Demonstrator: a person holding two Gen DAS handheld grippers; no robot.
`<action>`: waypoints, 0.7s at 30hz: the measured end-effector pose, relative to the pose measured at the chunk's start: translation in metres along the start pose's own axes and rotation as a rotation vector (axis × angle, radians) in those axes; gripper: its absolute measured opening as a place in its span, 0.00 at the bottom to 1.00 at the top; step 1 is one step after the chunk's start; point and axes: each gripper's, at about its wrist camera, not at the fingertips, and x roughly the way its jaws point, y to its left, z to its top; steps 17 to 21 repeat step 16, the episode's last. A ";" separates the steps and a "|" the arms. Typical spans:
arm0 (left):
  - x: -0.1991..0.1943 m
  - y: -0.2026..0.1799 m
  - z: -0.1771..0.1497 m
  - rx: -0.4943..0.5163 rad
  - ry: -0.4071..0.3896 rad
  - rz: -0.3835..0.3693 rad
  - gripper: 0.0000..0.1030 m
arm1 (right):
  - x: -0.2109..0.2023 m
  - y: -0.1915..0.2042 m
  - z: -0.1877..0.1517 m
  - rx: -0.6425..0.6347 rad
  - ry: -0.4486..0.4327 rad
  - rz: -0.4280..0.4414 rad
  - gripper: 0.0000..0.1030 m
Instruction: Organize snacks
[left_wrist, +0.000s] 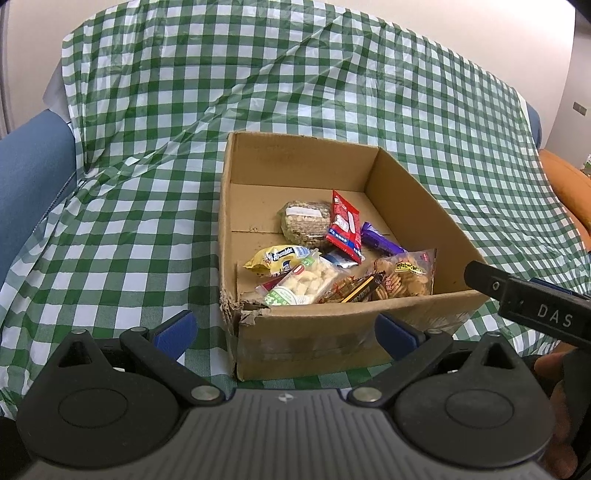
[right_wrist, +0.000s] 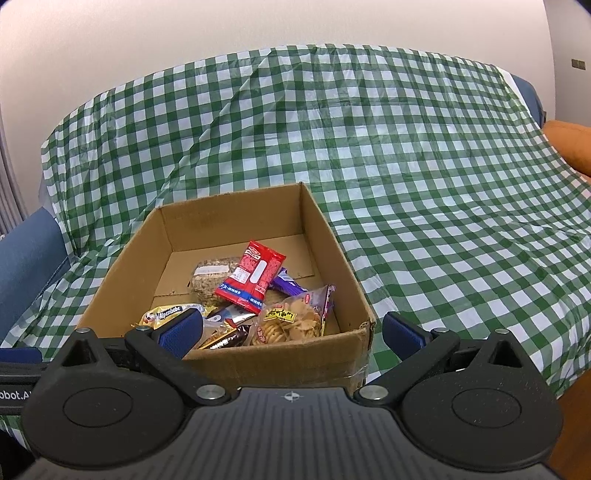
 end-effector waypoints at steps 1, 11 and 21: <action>0.001 0.000 -0.002 0.000 0.000 0.000 1.00 | 0.000 -0.001 -0.001 0.003 -0.001 0.000 0.99; 0.012 0.000 0.000 0.003 0.008 0.000 1.00 | 0.002 0.000 -0.002 0.004 -0.005 0.001 0.99; 0.021 0.000 0.003 0.042 -0.013 -0.022 1.00 | 0.010 -0.002 0.002 0.001 -0.004 0.009 0.99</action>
